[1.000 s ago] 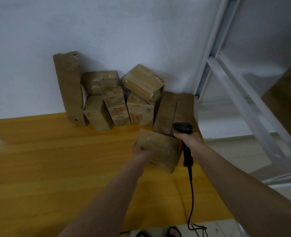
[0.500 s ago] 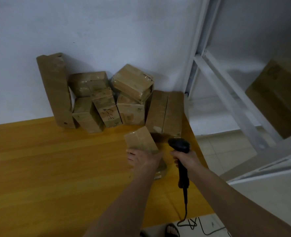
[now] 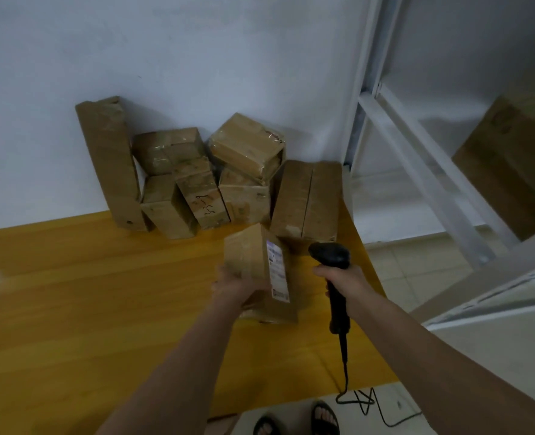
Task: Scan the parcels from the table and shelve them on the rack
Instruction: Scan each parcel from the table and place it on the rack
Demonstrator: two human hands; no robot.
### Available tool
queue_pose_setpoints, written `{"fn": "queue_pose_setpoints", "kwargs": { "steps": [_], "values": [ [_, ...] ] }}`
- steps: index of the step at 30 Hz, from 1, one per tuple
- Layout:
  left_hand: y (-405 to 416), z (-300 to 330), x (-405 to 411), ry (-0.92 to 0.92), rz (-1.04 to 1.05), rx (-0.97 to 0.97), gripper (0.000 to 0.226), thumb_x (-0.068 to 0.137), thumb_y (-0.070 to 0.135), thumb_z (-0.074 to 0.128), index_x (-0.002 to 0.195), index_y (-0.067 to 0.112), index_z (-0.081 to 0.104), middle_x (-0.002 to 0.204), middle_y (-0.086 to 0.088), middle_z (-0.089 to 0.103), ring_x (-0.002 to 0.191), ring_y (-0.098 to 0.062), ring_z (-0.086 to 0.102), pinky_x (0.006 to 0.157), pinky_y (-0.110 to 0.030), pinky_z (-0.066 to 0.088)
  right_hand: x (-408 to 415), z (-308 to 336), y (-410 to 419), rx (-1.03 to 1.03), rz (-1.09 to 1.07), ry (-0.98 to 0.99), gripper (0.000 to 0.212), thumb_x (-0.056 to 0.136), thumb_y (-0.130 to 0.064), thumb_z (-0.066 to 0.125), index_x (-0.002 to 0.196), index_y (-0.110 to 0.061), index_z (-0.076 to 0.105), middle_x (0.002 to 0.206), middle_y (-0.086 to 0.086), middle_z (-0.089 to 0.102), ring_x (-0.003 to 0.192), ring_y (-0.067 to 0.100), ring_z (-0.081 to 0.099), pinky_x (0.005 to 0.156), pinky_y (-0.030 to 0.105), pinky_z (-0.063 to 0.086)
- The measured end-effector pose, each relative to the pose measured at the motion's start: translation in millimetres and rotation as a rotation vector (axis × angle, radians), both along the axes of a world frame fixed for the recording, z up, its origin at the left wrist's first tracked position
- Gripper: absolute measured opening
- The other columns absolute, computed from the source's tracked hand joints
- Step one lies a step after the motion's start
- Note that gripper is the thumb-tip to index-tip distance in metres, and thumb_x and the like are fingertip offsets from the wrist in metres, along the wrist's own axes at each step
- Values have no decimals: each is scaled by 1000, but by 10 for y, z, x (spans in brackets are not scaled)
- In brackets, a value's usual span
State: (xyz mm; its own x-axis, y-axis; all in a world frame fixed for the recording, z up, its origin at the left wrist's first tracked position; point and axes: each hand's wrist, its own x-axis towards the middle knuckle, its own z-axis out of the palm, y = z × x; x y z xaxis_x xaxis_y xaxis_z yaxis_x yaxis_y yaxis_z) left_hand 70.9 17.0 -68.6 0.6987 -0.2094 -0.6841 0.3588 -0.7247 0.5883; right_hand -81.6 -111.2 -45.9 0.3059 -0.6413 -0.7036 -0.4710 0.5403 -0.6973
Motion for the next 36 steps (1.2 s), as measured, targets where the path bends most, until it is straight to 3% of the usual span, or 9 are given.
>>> {"fn": "queue_pose_setpoints", "kwargs": {
  "steps": [2, 4, 7, 13, 16, 20, 29, 34, 36],
  "values": [
    [141, 37, 78, 114, 64, -135, 122, 46, 11, 94, 144, 20, 23, 141, -15, 43, 127, -42, 45, 96, -55, 48, 12, 19, 27, -11, -13, 0, 32, 79, -17, 77, 103, -4, 61, 78, 11, 54, 78, 27, 55, 74, 39, 47],
    [251, 55, 124, 218, 73, -177, 90, 64, -3, 84, 137, 9, 32, 128, -14, 51, 123, -39, 49, 86, -49, 52, 23, 44, 64, -12, -13, 0, 32, 78, -18, 77, 103, -4, 61, 77, 11, 55, 77, 27, 55, 73, 38, 46],
    [359, 54, 144, 346, 5, -159, 59, 72, -2, 78, 123, 2, 47, 125, -9, 57, 119, -32, 51, 66, -38, 48, 31, 83, 128, 3, 14, -10, 32, 79, -18, 77, 103, -4, 61, 80, 11, 55, 80, 27, 55, 71, 36, 45],
    [405, -87, 85, 457, 10, -286, 69, 73, -9, 74, 133, 12, 49, 134, -8, 55, 128, -29, 45, 95, -53, 44, 19, 154, 186, 5, -29, -70, 17, 80, -11, 74, 92, -6, 63, 78, 12, 54, 71, 23, 53, 66, 33, 44],
    [391, -58, 64, 488, -9, -376, 78, 71, -15, 71, 137, 16, 44, 137, -8, 53, 127, -30, 45, 91, -52, 46, 18, 216, 184, 4, -41, -137, 16, 80, -9, 74, 93, -8, 64, 80, 10, 59, 75, 21, 57, 68, 31, 49],
    [377, 25, 62, 502, -55, -474, 110, 60, -18, 74, 147, 30, 27, 138, -4, 48, 125, -33, 45, 90, -55, 49, 49, 298, 205, -25, -63, -176, 21, 79, -12, 76, 97, -12, 65, 93, 7, 70, 92, 21, 66, 87, 37, 55],
    [322, 346, 136, 354, -175, -575, 108, 61, -24, 70, 143, 35, 35, 133, -2, 54, 122, -32, 49, 96, -61, 45, 92, 701, 256, -171, -106, -235, 38, 80, -15, 76, 115, -9, 64, 102, 7, 69, 95, 25, 65, 92, 40, 52],
    [333, 574, 221, 354, -204, -622, 105, 62, -23, 71, 143, 34, 36, 129, -1, 58, 125, -31, 48, 104, -61, 39, 116, 974, 277, -197, -107, -338, 26, 82, -9, 73, 103, -15, 61, 91, 0, 64, 89, 21, 62, 92, 39, 52],
    [321, 656, 230, 343, -216, -615, 113, 54, -11, 83, 145, 33, 33, 130, -1, 59, 127, -30, 48, 105, -59, 38, 125, 1046, 284, -219, -90, -357, 27, 82, -10, 73, 105, -16, 61, 95, 2, 65, 92, 22, 62, 95, 42, 51]
  ]
}}
